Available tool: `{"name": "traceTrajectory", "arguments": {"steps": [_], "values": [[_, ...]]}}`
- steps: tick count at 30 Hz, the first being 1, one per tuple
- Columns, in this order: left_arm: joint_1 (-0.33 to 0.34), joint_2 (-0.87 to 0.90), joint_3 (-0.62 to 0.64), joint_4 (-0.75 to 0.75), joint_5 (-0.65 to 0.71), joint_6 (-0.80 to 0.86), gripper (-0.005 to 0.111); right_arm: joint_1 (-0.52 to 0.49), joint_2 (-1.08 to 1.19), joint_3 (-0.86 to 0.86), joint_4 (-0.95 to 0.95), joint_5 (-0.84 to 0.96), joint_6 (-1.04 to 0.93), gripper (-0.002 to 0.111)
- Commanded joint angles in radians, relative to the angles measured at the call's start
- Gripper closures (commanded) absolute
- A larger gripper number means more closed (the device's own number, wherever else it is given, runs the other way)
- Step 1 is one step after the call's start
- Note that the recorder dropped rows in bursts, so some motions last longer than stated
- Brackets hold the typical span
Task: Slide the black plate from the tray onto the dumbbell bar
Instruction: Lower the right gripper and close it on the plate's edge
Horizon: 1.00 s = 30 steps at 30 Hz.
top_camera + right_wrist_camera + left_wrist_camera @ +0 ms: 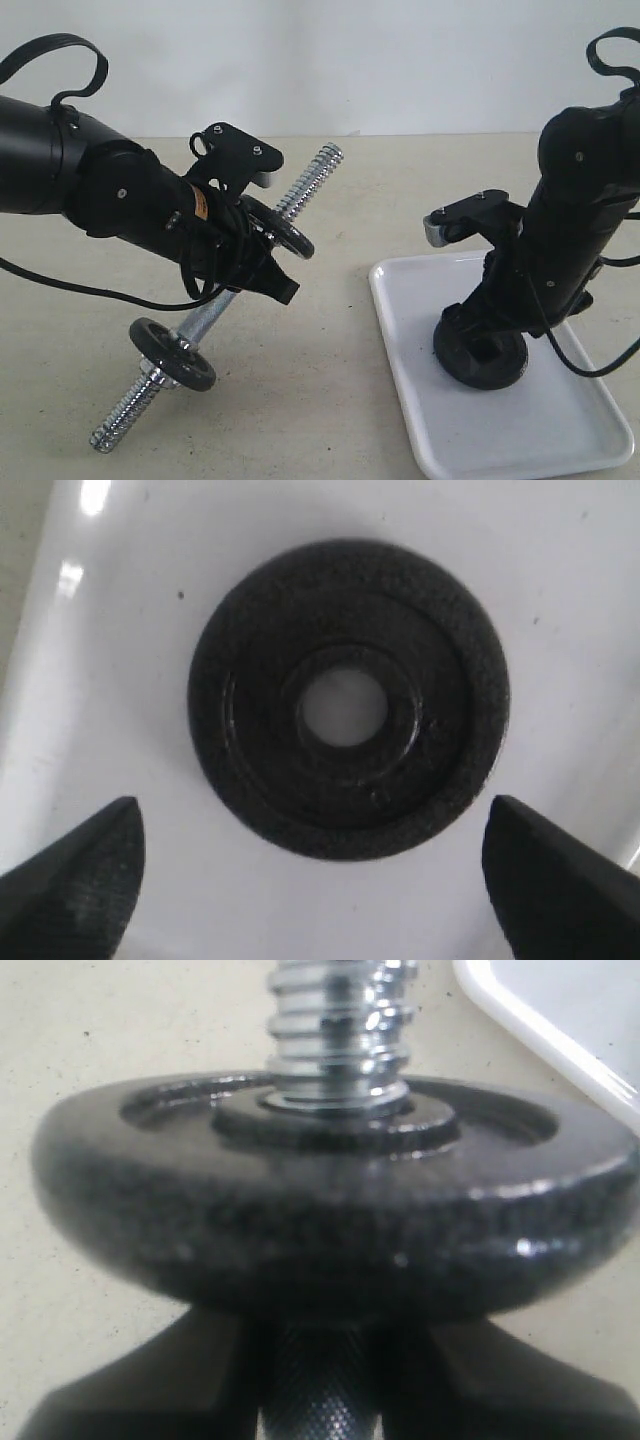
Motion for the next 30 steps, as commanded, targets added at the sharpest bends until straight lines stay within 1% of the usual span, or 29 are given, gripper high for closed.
{"name": "traceTrajectory", "arguments": {"steps": [1,17,22,24,28,30], "values": [[-0.002,-0.053,-0.026,0.0,-0.062,0.008,0.102,0.0,-0.005,-0.026,0.012,-0.056,0.005,0.027],[-0.002,-0.053,-0.026,0.0,-0.065,0.008,0.102,0.0,-0.005,-0.026,0.011,-0.063,0.031,0.027],[-0.002,-0.053,-0.026,0.0,-0.065,0.008,0.102,0.0,-0.005,-0.026,0.008,-0.094,0.031,0.027],[-0.002,-0.053,-0.026,0.0,-0.065,0.008,0.102,0.0,-0.005,-0.026,0.006,-0.094,0.031,0.022],[-0.002,-0.053,-0.026,0.0,-0.07,0.008,0.102,0.0,-0.001,-0.026,0.004,-0.094,0.031,0.006],[-0.002,-0.053,-0.026,0.0,-0.07,0.008,0.102,0.0,0.004,-0.026,0.004,-0.094,0.031,0.003]]}}
